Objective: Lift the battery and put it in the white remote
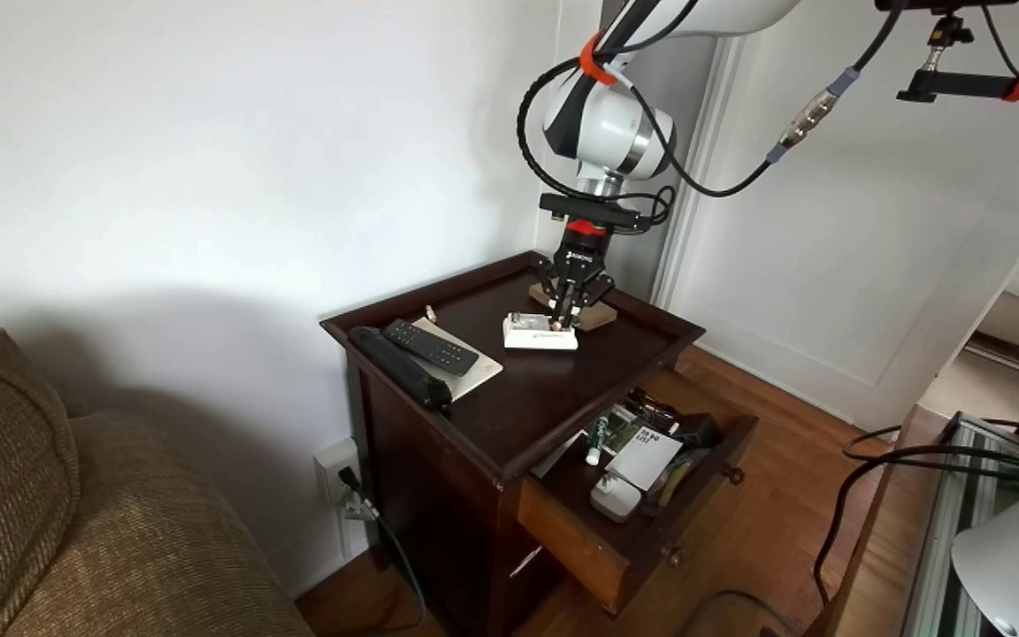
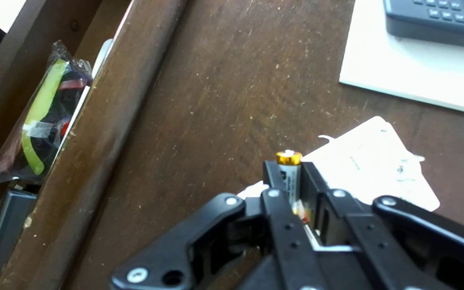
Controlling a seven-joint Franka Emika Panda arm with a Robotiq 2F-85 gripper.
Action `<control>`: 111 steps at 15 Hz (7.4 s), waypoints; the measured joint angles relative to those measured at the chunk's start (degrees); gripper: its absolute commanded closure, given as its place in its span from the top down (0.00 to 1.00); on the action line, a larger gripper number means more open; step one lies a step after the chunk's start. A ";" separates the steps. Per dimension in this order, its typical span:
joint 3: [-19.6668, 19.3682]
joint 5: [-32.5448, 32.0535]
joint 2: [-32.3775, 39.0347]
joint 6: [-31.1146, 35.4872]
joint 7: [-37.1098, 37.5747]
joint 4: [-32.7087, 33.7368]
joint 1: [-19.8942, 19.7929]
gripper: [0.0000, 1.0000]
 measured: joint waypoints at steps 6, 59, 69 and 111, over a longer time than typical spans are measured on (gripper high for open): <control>0.87 6.25 0.49 0.00 3.12 0.00 -0.74 0.04; 0.55 -4.73 0.79 -0.31 13.96 2.57 1.59 0.04; 0.63 -9.27 0.80 -0.49 10.34 2.91 1.69 0.04; 1.36 -14.88 2.16 2.92 4.34 3.93 3.71 0.77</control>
